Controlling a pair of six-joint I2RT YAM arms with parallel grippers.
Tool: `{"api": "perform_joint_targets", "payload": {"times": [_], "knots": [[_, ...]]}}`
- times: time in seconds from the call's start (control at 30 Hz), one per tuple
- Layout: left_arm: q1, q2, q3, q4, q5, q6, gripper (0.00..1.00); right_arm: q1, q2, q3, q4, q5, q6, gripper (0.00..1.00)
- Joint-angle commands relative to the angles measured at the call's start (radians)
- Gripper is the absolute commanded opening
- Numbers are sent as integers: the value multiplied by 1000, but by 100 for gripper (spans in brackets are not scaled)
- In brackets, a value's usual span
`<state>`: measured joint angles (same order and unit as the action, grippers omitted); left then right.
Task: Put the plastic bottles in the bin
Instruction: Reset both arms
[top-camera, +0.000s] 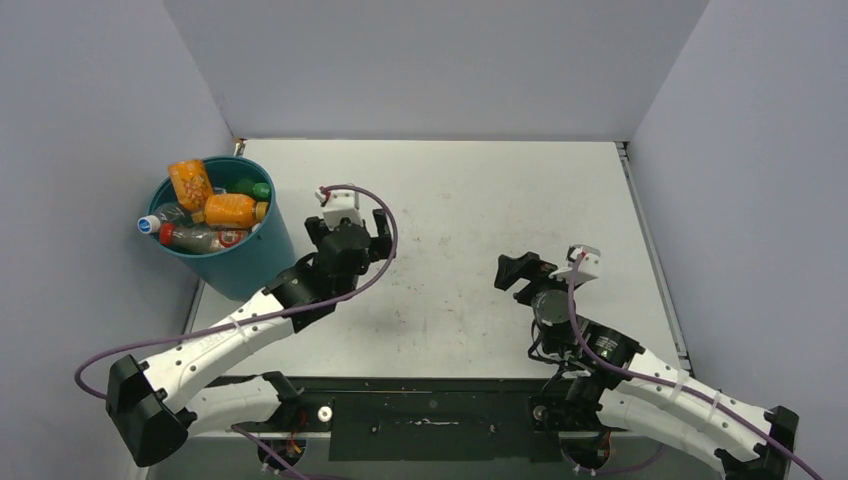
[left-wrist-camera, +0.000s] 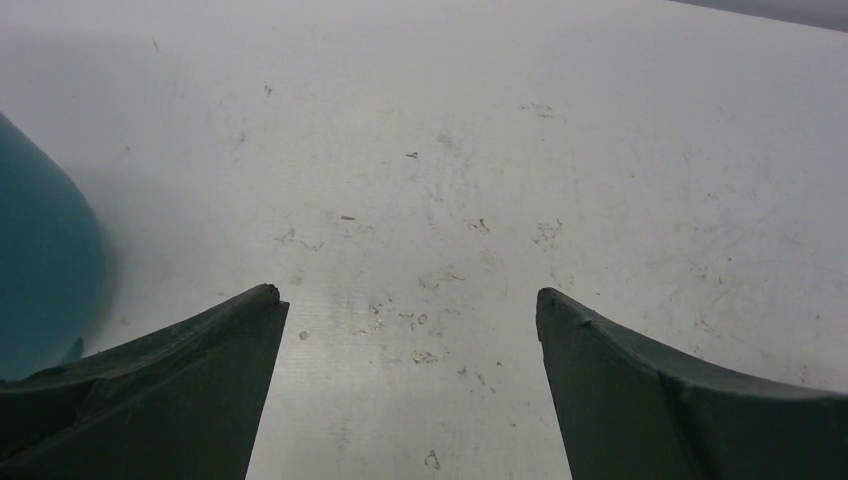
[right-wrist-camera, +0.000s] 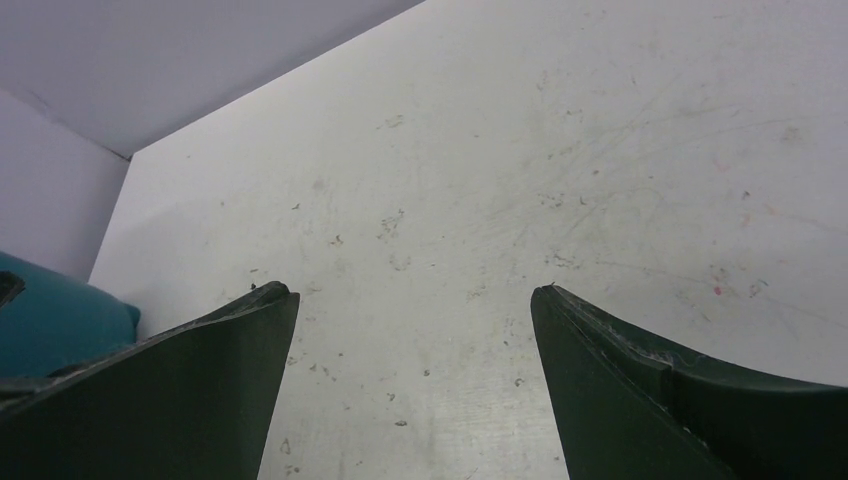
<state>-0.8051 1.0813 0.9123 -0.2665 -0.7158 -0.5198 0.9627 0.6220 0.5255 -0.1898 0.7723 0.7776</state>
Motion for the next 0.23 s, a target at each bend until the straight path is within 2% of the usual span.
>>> {"api": "perform_joint_targets", "payload": {"times": [0.0, 0.2], "knots": [[-74, -8, 20, -11, -49, -22, 96, 3, -16, -38, 4, 96, 57, 90], [-90, -70, 24, 7, -56, 23, 96, 4, 8, -44, 15, 102, 61, 90]]}}
